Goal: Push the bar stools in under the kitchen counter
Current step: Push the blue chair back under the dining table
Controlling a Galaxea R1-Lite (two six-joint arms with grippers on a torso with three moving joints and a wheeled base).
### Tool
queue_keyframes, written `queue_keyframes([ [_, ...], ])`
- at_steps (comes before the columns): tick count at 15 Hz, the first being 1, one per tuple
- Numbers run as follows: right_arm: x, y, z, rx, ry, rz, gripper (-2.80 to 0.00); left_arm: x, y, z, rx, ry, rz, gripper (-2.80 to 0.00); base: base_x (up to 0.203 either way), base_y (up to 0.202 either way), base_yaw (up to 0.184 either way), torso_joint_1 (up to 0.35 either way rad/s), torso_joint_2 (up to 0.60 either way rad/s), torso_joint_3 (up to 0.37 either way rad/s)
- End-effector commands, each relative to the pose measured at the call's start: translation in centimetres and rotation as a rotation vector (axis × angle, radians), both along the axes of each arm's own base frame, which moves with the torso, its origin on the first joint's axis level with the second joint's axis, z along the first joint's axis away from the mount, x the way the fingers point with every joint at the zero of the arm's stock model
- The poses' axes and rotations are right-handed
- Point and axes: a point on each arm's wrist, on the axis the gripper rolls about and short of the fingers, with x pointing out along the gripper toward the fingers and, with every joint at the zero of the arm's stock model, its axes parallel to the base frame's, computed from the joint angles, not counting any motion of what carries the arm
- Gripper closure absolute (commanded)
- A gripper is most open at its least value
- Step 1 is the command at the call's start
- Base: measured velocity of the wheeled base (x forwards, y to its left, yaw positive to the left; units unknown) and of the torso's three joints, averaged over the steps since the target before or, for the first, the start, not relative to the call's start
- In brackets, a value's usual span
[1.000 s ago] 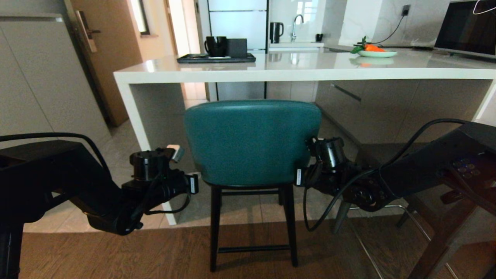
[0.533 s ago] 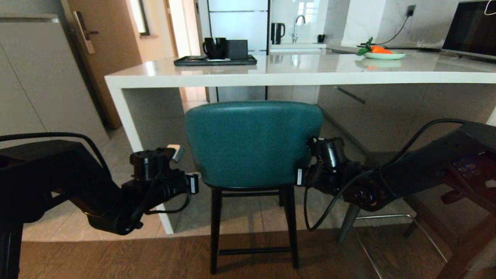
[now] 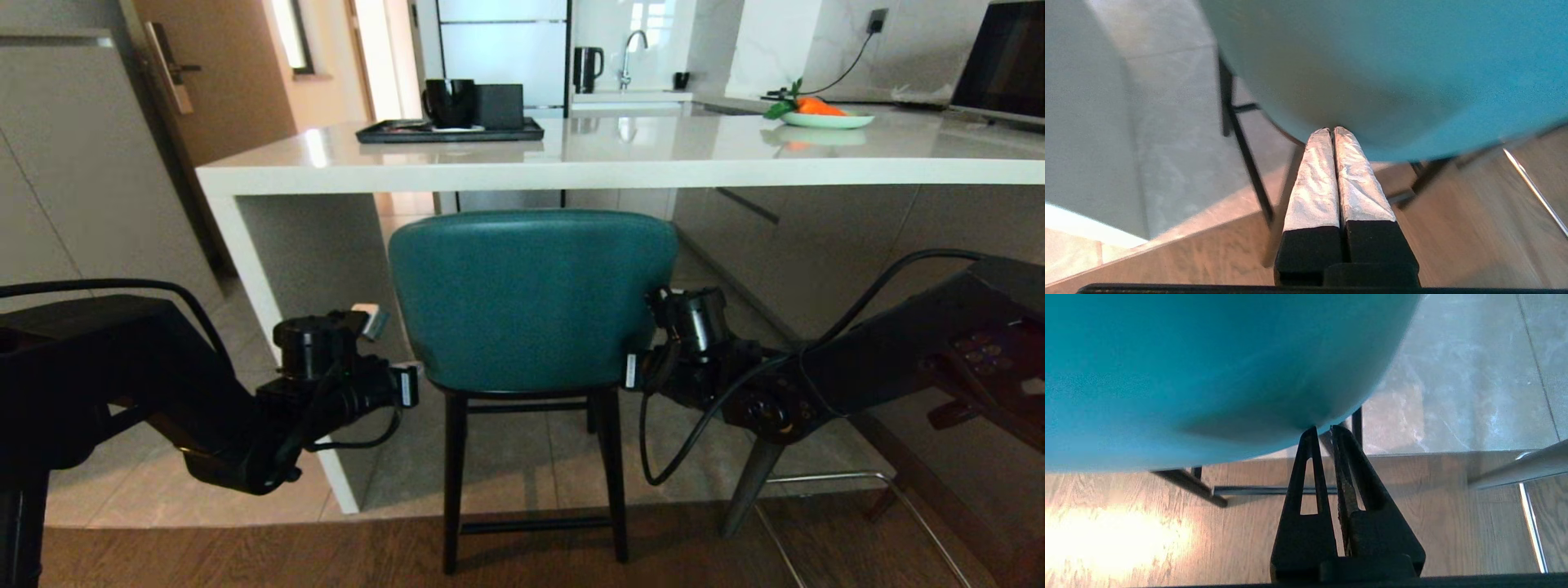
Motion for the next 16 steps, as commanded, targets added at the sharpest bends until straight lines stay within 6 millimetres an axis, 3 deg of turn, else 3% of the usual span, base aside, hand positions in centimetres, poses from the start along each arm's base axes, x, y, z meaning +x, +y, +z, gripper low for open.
queue_keyframes([
  [1, -0.01, -0.01, -0.09, 0.001, 0.002, -0.003, 0.00, 0.01, 0.03, 0.04, -0.002, -0.003, 0.000, 0.00, 0.000, 0.000, 0.000, 0.000, 0.00, 0.000],
  [9, 0.15, 0.07, -0.33, 0.000, 0.005, -0.003, 0.00, 0.17, -0.02, 0.20, -0.004, -0.011, 0.000, 0.00, 0.010, 0.000, 0.000, -0.001, 0.00, 0.000],
  [16, 0.41, 0.19, -0.80, -0.003, 0.012, -0.006, 0.00, 0.29, -0.17, -0.70, 0.001, 0.006, -0.005, 0.00, 0.177, 0.000, 0.000, 0.003, 0.00, 0.003],
])
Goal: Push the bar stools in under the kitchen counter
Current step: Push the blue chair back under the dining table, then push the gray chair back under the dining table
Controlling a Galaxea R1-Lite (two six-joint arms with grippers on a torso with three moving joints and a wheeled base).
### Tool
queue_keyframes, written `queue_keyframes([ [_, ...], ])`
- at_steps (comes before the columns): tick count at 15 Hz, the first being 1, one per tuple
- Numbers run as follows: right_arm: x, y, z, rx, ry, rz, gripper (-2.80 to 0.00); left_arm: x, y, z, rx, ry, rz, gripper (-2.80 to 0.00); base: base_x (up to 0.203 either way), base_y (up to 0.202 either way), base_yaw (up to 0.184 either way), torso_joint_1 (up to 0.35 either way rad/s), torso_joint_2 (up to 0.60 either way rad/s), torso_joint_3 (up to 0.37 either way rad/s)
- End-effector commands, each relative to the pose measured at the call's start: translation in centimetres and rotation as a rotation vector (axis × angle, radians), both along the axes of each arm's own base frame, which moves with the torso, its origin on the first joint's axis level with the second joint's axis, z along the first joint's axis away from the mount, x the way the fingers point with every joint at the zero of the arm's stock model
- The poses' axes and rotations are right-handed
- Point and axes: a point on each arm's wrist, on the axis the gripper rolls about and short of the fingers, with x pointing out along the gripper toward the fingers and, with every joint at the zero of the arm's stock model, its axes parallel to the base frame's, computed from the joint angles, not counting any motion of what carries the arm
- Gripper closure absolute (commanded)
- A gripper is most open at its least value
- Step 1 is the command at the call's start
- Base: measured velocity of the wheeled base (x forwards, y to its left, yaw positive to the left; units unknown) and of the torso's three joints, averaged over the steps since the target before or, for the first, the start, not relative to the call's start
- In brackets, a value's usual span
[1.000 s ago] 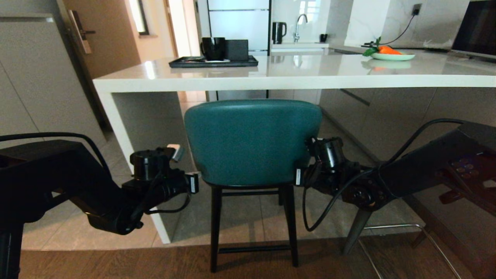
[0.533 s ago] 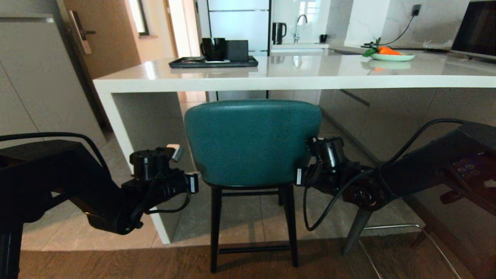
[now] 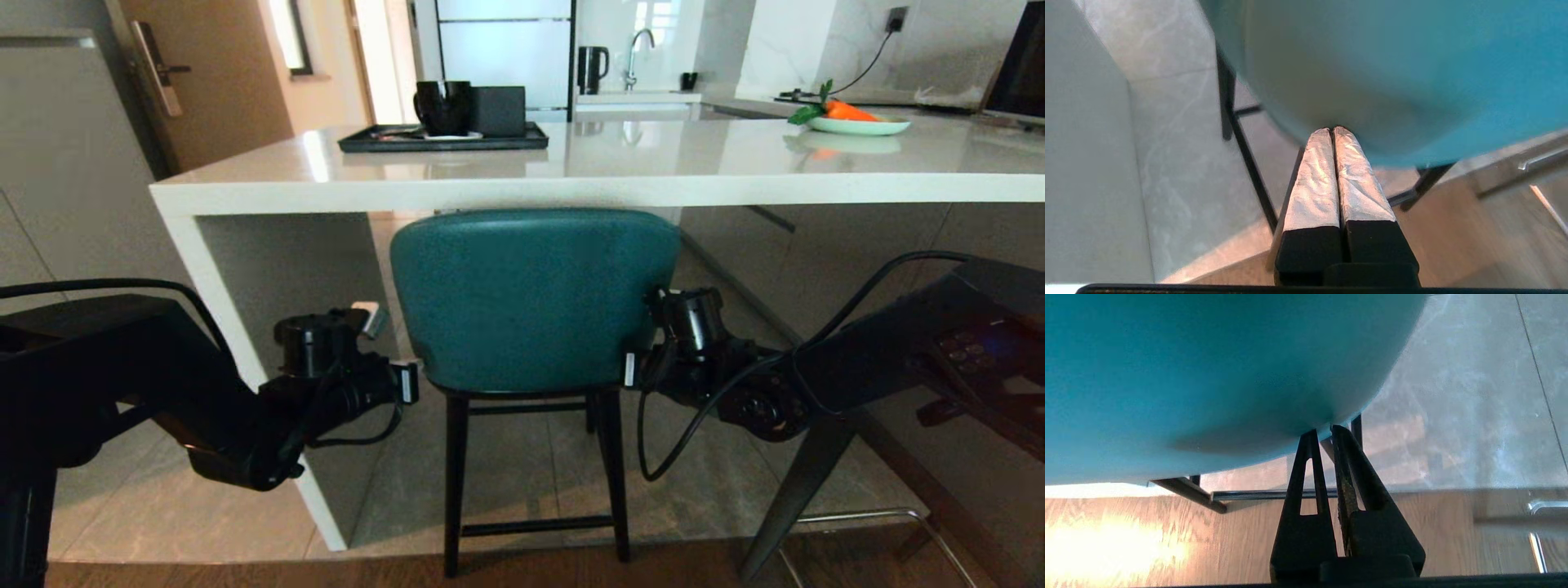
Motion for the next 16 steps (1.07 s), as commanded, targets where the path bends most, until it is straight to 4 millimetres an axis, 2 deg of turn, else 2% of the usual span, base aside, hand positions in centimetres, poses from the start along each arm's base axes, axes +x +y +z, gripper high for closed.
queue_keyframes([
  [1, -0.3, 0.0, -0.5, -0.008, 0.016, -0.001, 0.00, -0.4, 0.0, -0.7, 0.001, 0.012, -0.004, 0.00, 0.062, 0.000, 0.001, 0.015, 0.00, -0.003],
  [4, -1.9, 0.1, -0.6, -0.009, 0.020, 0.020, 0.00, -2.2, 0.2, -1.4, -0.001, 0.007, -0.015, 0.00, 0.000, 0.000, 0.000, 0.000, 0.00, 0.000],
  [7, -5.1, 0.1, -0.8, -0.012, 0.030, 0.059, 0.00, -5.8, -0.4, -2.0, -0.005, -0.007, -0.053, 0.00, 0.000, 0.000, 0.000, 0.000, 0.00, 0.000],
  [9, -7.2, -0.7, -0.3, 0.003, 0.010, 0.067, 0.00, -8.1, -0.1, -1.5, -0.017, -0.044, -0.069, 0.00, 0.000, 0.000, 0.000, 0.000, 0.00, 0.000],
  [14, -12.2, -3.5, 4.6, 0.098, -0.104, 0.047, 0.00, -12.5, 0.8, 1.1, -0.037, -0.112, -0.050, 0.00, 0.000, 0.000, 0.000, 0.000, 0.00, 0.000],
  [16, -14.8, -5.1, 6.2, 0.104, -0.153, 0.017, 0.00, -13.9, 1.4, 3.1, -0.058, -0.172, -0.041, 0.00, 0.000, 0.000, 0.000, 0.000, 0.00, 0.000],
])
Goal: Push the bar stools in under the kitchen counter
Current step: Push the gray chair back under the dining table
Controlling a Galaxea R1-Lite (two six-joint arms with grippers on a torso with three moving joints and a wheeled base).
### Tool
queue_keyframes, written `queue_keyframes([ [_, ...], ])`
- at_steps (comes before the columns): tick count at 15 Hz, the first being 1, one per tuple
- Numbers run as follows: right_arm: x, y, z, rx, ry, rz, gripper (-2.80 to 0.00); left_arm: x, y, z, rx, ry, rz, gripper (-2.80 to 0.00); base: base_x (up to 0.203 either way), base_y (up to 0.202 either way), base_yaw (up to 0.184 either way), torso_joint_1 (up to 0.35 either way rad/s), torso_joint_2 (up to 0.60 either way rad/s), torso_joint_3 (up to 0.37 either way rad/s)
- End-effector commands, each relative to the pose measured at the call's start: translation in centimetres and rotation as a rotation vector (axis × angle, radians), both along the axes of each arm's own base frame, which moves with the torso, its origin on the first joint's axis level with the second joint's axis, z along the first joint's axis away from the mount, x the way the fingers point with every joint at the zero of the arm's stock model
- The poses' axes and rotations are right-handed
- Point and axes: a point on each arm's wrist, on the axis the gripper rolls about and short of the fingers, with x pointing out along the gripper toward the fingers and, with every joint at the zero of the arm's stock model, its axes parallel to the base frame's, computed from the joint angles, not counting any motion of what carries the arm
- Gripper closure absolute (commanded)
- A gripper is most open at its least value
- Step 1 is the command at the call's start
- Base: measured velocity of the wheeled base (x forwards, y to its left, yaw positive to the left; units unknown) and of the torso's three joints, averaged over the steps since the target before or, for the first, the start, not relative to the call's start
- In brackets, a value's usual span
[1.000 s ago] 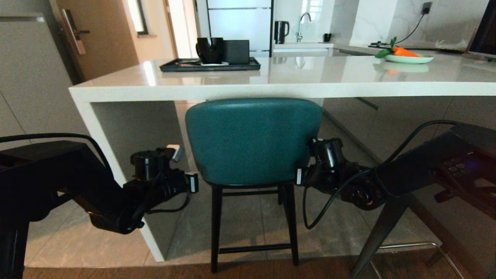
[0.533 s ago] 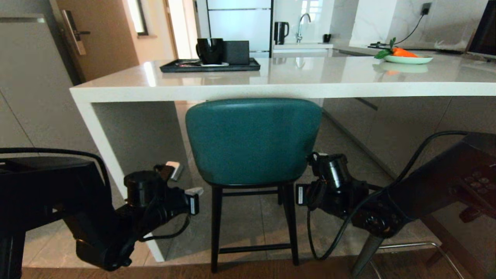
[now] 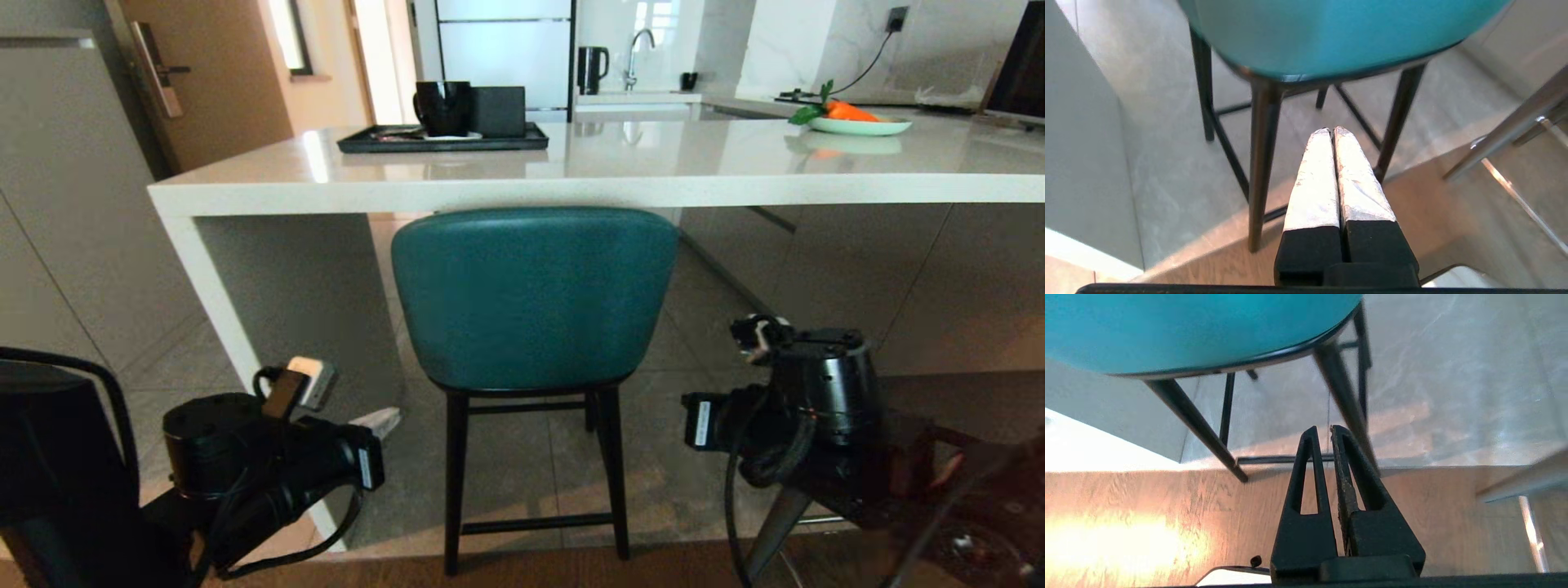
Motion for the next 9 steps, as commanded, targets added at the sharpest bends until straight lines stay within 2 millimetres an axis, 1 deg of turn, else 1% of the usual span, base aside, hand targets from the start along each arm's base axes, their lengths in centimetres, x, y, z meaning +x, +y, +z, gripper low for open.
queue_keyframes([
  [1, -3.3, -2.0, 3.4, 0.039, -0.114, -0.021, 0.00, -2.3, 0.9, 3.0, -0.035, -0.099, 0.007, 0.00, 0.000, 0.000, 0.000, 0.000, 0.00, 0.000],
  [3, -6.4, -4.1, 5.6, 0.019, -0.206, -0.060, 0.00, -5.1, 1.9, 4.2, -0.044, -0.130, 0.028, 0.00, 0.000, 0.000, 0.000, 0.000, 0.00, 0.000],
  [5, -9.3, -6.6, 7.3, 0.006, -0.272, -0.133, 0.00, -7.3, 2.7, 5.2, -0.053, -0.176, 0.086, 0.00, 0.000, 0.000, 0.000, 0.000, 0.00, 0.000],
  [7, -12.0, -9.2, 8.3, -0.003, -0.313, -0.223, 0.00, -8.7, 3.4, 5.9, -0.055, -0.211, 0.196, 0.00, 0.000, 0.000, 0.000, 0.000, 0.00, 0.000],
  [9, -14.7, -11.4, 8.9, -0.014, -0.345, -0.323, 0.00, -10.2, 4.1, 7.0, -0.068, -0.250, 0.255, 0.00, 0.000, 0.000, 0.000, 0.000, 0.00, 0.000],
])
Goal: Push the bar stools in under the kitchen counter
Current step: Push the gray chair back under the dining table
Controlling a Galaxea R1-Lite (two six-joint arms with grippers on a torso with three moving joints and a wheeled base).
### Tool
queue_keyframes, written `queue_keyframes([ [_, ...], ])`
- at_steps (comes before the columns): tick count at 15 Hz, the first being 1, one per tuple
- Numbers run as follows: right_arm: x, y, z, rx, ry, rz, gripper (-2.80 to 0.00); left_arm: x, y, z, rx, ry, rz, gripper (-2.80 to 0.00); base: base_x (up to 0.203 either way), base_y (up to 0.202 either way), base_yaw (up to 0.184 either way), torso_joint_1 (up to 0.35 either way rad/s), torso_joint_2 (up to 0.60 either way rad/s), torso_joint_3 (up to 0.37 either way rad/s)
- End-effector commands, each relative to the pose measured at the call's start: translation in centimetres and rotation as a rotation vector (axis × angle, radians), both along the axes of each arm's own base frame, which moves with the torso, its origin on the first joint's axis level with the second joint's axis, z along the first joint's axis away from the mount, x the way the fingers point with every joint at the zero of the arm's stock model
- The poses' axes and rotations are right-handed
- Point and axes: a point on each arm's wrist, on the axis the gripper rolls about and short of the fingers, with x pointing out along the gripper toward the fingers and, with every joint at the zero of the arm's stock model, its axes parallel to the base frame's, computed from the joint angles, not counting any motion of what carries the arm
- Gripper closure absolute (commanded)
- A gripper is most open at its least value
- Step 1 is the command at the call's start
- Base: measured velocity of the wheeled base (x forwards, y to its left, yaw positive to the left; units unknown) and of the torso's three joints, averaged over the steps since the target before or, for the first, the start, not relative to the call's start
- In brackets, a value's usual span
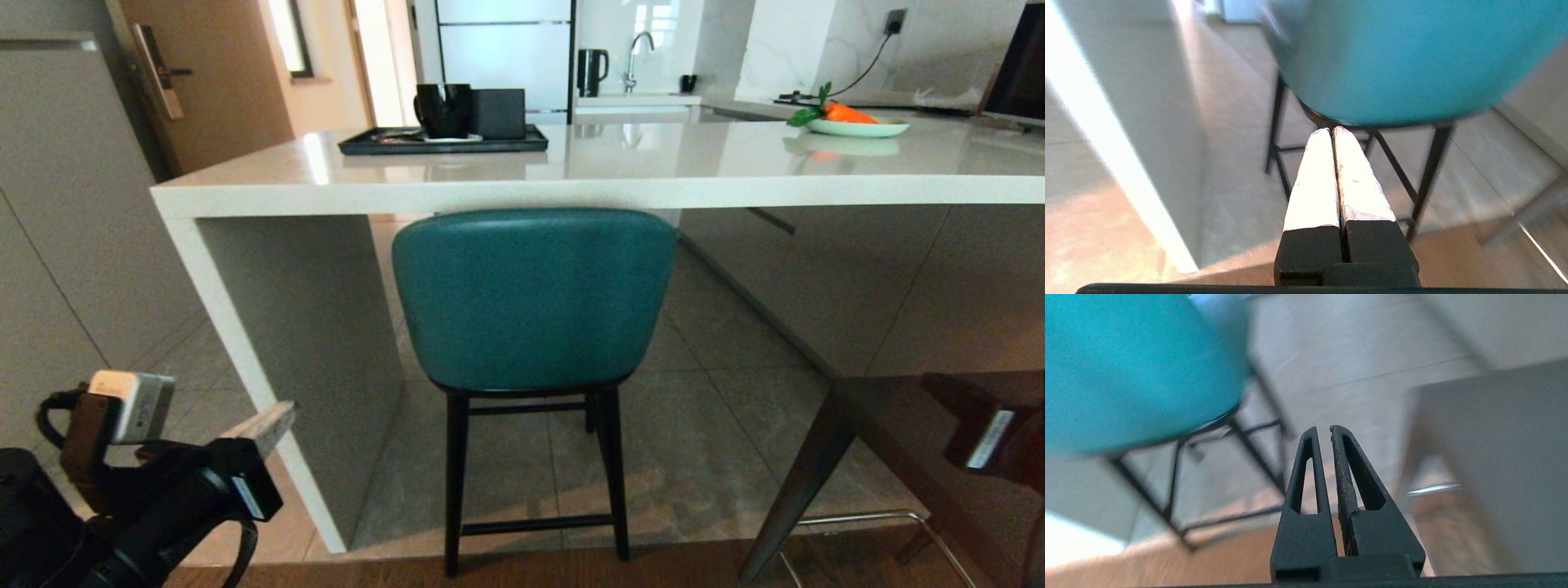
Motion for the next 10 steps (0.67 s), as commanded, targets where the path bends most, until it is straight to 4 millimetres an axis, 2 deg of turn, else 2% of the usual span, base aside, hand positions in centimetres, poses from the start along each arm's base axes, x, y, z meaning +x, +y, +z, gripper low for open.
queue_keyframes([
  [1, -4.0, -2.2, 1.7, 0.038, -0.127, -0.081, 0.00, -2.3, 0.9, 2.3, -0.041, -0.116, 0.039, 0.00, 0.000, 0.000, 0.000, 0.000, 0.00, 0.000],
  [5, -8.4, -4.0, 2.1, 0.016, -0.180, -0.206, 0.00, -5.5, 2.5, 4.3, -0.067, -0.193, 0.131, 0.00, 0.000, 0.000, 0.000, 0.000, 0.00, 0.000],
  [8, -11.1, -4.4, 1.8, -0.008, -0.233, -0.247, 0.00, -9.3, 3.7, 5.7, -0.084, -0.252, 0.143, 0.00, 0.000, 0.000, 0.000, 0.000, 0.00, 0.000],
  [10, -12.7, -4.6, 1.5, -0.015, -0.273, -0.243, 0.00, -12.0, 4.6, 5.8, -0.075, -0.240, 0.170, 0.00, 0.000, 0.000, 0.000, 0.000, 0.00, 0.000],
])
